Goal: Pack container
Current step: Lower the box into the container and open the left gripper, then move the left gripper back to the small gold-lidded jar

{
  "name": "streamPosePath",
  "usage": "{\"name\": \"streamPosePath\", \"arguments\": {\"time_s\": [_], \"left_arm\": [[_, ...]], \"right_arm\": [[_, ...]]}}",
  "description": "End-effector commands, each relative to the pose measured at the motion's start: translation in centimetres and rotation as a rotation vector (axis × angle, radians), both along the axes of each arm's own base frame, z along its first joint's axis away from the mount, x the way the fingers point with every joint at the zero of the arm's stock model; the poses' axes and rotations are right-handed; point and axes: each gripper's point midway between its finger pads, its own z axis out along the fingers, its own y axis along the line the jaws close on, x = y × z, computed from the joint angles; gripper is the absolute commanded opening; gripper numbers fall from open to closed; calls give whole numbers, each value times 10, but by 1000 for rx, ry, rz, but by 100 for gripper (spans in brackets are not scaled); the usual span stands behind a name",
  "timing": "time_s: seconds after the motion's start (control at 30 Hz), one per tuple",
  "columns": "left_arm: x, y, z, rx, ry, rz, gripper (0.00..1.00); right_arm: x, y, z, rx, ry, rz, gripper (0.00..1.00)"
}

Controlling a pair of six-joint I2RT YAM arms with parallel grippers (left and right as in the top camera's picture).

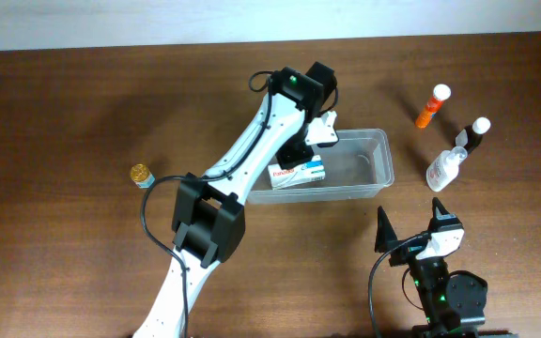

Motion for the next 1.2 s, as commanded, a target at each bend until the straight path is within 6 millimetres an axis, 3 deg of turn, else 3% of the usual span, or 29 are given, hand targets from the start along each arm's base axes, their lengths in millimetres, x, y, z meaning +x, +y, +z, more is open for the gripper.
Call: {"name": "streamPosePath", "arguments": {"time_s": [0.0, 0.17, 0.2, 0.23, 0.33, 0.43, 0.5, 0.6, 0.67, 0.73, 0.83, 0.9, 1.03, 1.07, 1.17], "left_arm": [[-4, -23, 27, -55, -57, 38, 39], [-5, -38, 85, -155, -155, 110, 41], [-5, -38, 97, -177, -176, 128, 56], [-5, -38, 108, -196, -193, 140, 62], [0, -25, 141, -241, -261, 222, 65], [10, 6, 178, -260, -364, 373, 66], [17, 44, 219, -306, -461, 533, 70], [14, 82, 257, -390, -510, 707, 82], [6, 106, 275, -431, -517, 778, 87], [-3, 132, 287, -445, -526, 856, 99], [-22, 182, 293, -413, -527, 986, 99], [-36, 216, 284, -370, -503, 1095, 99], [-61, 259, 248, -283, -384, 1232, 99], [-66, 274, 228, -244, -329, 1284, 99], [-63, 280, 199, -254, -233, 1336, 99]], "right_arm": [[-1, 4, -2, 6, 6, 18, 98], [-1, 4, -2, 7, 6, 17, 98], [-1, 4, -2, 6, 6, 18, 98], [-1, 4, -2, 6, 6, 18, 98], [-1, 4, -2, 7, 6, 17, 98], [-1, 4, -2, 7, 6, 17, 98], [-1, 4, -2, 6, 6, 18, 98], [-1, 4, -2, 7, 6, 17, 98], [-1, 4, -2, 7, 6, 17, 98], [-1, 4, -2, 7, 6, 17, 98], [-1, 4, -2, 6, 6, 18, 98], [-1, 4, -2, 7, 6, 17, 98], [-1, 4, -2, 6, 6, 18, 98], [-1, 4, -2, 7, 6, 17, 98], [-1, 4, -2, 7, 6, 17, 98]]}}
